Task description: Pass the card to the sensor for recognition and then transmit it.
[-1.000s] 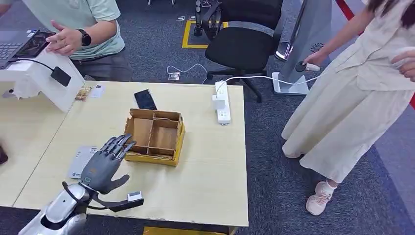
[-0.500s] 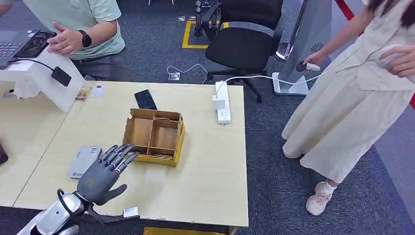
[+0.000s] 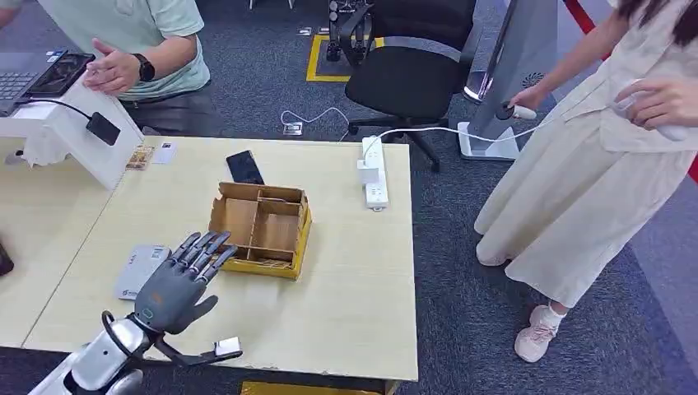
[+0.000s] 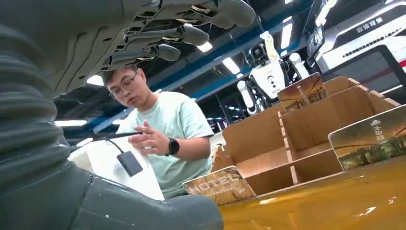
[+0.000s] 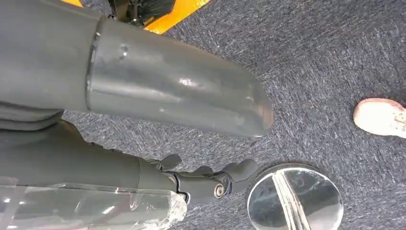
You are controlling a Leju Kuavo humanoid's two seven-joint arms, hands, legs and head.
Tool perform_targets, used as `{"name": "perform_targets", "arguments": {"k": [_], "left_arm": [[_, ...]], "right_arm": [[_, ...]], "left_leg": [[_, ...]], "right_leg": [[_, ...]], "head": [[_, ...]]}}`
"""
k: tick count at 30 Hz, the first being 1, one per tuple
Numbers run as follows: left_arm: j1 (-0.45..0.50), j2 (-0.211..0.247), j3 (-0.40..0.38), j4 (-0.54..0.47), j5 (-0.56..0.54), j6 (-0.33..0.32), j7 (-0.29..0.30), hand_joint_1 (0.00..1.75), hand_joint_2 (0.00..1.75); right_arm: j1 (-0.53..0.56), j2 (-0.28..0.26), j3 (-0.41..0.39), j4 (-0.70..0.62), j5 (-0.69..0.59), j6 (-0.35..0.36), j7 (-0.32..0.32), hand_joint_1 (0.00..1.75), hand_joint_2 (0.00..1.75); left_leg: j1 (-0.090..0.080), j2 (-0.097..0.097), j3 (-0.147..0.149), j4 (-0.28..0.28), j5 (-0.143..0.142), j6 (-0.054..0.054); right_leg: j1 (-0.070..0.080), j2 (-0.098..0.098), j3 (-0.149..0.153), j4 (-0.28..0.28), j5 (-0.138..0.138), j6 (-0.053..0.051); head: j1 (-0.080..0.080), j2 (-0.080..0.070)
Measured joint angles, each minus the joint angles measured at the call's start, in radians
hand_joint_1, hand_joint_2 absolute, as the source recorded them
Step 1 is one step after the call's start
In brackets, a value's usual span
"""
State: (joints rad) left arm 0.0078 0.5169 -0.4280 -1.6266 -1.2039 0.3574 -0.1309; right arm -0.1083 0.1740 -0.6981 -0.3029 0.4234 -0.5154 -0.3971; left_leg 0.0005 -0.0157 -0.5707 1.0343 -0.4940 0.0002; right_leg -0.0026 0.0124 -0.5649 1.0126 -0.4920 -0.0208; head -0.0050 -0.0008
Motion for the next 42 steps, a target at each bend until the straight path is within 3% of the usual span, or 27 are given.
{"name": "perform_targets", "arguments": {"k": [17,28,32,42], "left_arm": [[-0.046,-0.039,-0.053,0.07,-0.032,0.008,0.013,0.0,1.75],[-0.061,-0.075,-0.114,0.11,0.117,-0.006,-0.059,0.0,1.75],[-0.064,-0.094,-0.118,0.116,0.2,-0.05,-0.069,0.0,1.75],[-0.123,-0.091,-0.122,0.161,0.019,-0.002,-0.015,0.0,1.75]], "right_arm": [[-0.009,0.0,0.002,0.0,-0.003,0.0,0.005,0.0,0.0],[-0.01,0.0,0.011,0.0,-0.004,-0.002,0.01,0.0,0.0],[-0.01,0.0,0.015,0.0,-0.004,-0.002,0.014,0.0,0.0],[-0.01,0.0,0.03,0.0,-0.001,-0.002,0.019,0.0,0.0]], "left_leg": [[0.0,0.0,0.0,0.0,0.0,0.0],[0.0,0.0,0.0,0.0,0.0,0.0],[0.0,0.0,0.0,0.0,0.0,0.0],[0.0,0.0,0.0,0.0,0.0,0.0]], "right_leg": [[0.0,0.0,0.0,0.0,0.0,0.0],[0.0,0.0,0.0,0.0,0.0,0.0],[0.0,0.0,0.0,0.0,0.0,0.0],[0.0,0.0,0.0,0.0,0.0,0.0]], "head": [[0.001,0.0],[0.001,0.0],[0.0,0.0],[0.0,0.0]]}}
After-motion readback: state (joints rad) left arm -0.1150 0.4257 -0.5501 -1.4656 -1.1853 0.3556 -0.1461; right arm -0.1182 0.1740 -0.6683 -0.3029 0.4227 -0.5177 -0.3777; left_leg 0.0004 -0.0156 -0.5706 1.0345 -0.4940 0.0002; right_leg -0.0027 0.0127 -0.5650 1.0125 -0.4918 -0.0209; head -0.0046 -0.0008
